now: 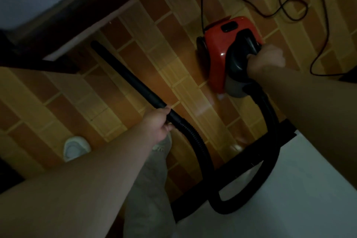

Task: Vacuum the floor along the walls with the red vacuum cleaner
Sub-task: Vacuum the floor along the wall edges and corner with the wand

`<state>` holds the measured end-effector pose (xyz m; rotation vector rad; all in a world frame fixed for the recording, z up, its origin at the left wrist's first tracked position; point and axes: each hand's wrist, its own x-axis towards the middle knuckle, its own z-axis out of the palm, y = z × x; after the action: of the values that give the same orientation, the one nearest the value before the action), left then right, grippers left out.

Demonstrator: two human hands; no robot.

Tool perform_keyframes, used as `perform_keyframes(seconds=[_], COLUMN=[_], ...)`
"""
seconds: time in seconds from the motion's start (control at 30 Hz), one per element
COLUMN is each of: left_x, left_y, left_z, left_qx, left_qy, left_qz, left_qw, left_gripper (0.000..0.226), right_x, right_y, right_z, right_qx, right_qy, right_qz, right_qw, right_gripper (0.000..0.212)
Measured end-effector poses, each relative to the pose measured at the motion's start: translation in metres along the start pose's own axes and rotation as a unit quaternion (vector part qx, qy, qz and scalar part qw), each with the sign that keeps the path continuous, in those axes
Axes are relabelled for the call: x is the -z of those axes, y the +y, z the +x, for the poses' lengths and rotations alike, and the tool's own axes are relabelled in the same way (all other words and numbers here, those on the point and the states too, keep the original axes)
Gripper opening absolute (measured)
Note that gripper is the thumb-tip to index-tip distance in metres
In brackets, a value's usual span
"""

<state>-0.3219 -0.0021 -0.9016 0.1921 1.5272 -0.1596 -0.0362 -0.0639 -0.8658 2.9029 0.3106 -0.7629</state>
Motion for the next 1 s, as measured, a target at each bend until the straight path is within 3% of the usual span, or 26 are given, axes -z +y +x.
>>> perform_keyframes(seconds=[0.57, 0.67, 1.0], left_x=[0.147, 0.174, 0.264], left_y=[-0.043, -0.051, -0.036], left_z=[-0.037, -0.037, -0.048], left_qx=[0.050, 0.054, 0.005], left_qy=[-0.033, -0.021, 0.036], left_qz=[0.043, 0.016, -0.050], left_qw=[0.997, 0.998, 0.998], left_gripper=[0.022, 0.007, 0.016], right_x=[-0.095, -0.106, -0.125], right_y=[-0.058, -0.073, -0.130], right_z=[-0.153, -0.174, -0.218], right_qx=[-0.039, -0.037, -0.065], right_qy=[-0.034, -0.032, -0.060], right_qz=[0.019, 0.020, 0.086], right_qw=[0.998, 0.999, 0.992], right_gripper=[0.051, 0.051, 0.044])
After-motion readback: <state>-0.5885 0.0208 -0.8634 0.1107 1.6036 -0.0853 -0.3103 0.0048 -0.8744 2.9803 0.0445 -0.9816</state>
